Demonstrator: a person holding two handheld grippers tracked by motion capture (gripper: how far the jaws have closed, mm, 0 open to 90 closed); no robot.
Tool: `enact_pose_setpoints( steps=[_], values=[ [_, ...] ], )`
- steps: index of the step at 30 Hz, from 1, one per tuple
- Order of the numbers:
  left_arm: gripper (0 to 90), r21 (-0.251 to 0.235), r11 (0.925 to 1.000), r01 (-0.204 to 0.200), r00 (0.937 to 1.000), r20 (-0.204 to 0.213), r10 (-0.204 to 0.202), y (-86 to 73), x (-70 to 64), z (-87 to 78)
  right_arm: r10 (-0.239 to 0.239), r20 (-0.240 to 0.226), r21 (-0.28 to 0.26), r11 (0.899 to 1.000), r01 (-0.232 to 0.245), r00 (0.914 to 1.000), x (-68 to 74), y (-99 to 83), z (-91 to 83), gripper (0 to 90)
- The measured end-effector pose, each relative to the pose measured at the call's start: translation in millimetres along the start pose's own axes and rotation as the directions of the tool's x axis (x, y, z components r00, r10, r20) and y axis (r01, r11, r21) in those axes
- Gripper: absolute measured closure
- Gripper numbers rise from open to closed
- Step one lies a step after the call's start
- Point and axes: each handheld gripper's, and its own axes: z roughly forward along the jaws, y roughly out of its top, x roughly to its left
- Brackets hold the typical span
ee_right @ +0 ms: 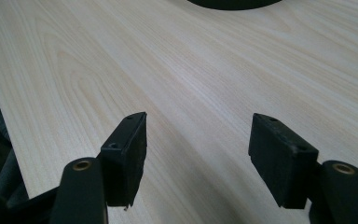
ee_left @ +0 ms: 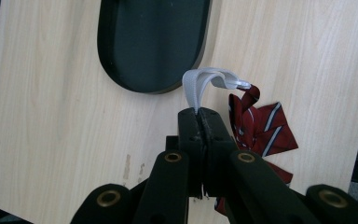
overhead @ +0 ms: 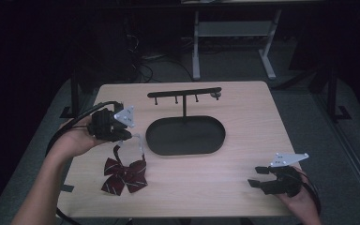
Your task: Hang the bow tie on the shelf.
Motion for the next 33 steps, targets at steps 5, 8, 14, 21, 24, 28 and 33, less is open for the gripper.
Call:
enact_pose_setpoints(
  steps=[5,8,14,21,24,28,33],
  values=[
    [88.6,-0.005,1.0,-0.007,1.0,-0.002,0.007,4.3,0.7,-2.1,-0.003,0.0,-0.001,1.0,0.003,1.0,0.1,0.0,-0.2,36.5],
    [88.6,-0.007,0.9999,-0.012,0.9999,-0.005,0.012,7.8,1.7,-3.7,-0.003,0.001,-0.003,1.0,0.003,1.0,0.1,0.1,-0.7,36.5],
    [88.6,-0.019,0.9997,-0.017,0.9998,-0.009,0.017,13.5,5.2,-7.4,-0.001,0.003,-0.004,1.0,0.001,1.0,-0.2,0.0,-1.5,36.5],
    [88.6,-0.024,0.9995,-0.018,0.9998,-0.006,0.018,18.6,11.9,-8.0,0.003,0.002,-0.006,1.0,-0.003,1.0,-1.1,0.2,-1.7,36.5],
    [88.6,-0.025,0.9996,-0.015,0.9999,-0.006,0.015,20.2,15.1,-8.0,0.004,0.002,-0.006,1.0,-0.004,1.0,-1.2,0.1,-1.9,36.5],
    [88.7,-0.024,0.9996,-0.016,0.9999,-0.002,0.016,23.9,19.1,-7.5,0.002,0.0,-0.007,1.0,-0.002,1.0,-1.6,0.0,-1.9,36.5],
    [88.6,-0.021,0.9996,-0.018,0.9998,0.0,0.018,27.2,23.2,-7.7,0.007,-0.001,-0.009,1.0,-0.007,1.0,-1.6,-0.1,-2.3,36.5]
  ],
)
